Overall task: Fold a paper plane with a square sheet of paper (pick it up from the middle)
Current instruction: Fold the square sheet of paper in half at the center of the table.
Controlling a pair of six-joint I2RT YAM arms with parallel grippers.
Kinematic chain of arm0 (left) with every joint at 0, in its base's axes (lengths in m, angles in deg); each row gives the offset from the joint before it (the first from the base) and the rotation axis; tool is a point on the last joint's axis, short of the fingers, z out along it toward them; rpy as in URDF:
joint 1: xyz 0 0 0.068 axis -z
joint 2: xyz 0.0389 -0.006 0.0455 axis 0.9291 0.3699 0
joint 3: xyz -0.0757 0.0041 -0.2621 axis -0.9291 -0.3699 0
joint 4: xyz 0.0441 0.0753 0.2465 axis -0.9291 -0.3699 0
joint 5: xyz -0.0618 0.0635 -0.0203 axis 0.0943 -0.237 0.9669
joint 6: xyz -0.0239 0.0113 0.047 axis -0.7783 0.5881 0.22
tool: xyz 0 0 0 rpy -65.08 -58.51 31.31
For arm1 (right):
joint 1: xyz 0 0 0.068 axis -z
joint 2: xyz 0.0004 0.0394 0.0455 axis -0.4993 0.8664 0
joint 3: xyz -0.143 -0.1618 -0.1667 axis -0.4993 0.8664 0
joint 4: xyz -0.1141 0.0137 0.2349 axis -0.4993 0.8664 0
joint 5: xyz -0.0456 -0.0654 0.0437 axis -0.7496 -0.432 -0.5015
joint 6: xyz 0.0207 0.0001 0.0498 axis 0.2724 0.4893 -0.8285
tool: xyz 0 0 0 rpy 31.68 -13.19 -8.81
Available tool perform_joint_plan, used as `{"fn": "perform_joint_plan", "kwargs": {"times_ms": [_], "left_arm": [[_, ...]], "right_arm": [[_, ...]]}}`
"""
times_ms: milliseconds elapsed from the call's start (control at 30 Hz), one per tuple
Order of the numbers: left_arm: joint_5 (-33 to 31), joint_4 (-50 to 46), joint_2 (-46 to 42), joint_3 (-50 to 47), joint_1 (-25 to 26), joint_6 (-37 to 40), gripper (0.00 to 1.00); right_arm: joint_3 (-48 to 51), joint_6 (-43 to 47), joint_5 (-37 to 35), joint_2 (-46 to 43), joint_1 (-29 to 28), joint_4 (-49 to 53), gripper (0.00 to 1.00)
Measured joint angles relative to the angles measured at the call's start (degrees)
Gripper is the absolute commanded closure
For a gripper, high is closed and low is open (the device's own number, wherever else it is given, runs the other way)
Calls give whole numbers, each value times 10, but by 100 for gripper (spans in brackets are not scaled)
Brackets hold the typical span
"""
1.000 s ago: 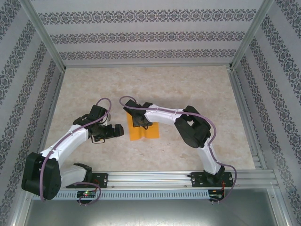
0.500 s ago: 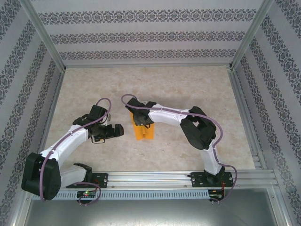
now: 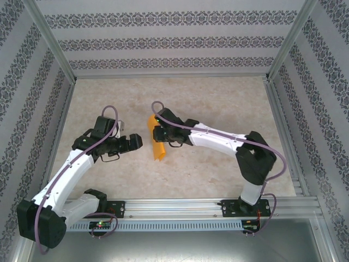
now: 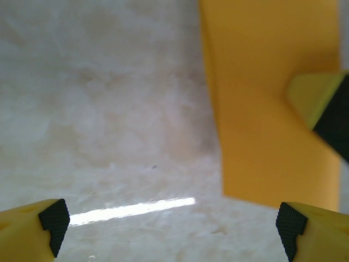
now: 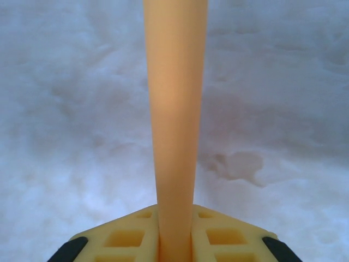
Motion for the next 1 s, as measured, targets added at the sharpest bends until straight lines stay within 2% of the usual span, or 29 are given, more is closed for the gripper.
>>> {"fn": "perform_joint_plan", "kwargs": {"times_ms": [100, 267, 433, 633, 767, 900, 1000], "left_arm": [[28, 11, 4, 7, 0, -21, 0], [76, 56, 44, 5, 0, -59, 6], [92, 117, 106, 3, 23, -94, 9], [90, 175, 190, 5, 64, -115, 14], [86, 202, 245, 17, 87, -123, 22], [84, 231, 286, 35, 95, -130, 31], [84, 250, 311, 45, 96, -134, 33]], "right_arm": [[68, -18, 47, -34, 21, -79, 81], [157, -40, 91, -42, 44, -168, 80], [238, -57, 130, -42, 65, -250, 78], [261, -58, 151, -42, 83, -287, 76], [280, -56, 155, -42, 92, -296, 76], [287, -52, 155, -40, 97, -297, 76], [289, -45, 155, -36, 98, -298, 75]]}}
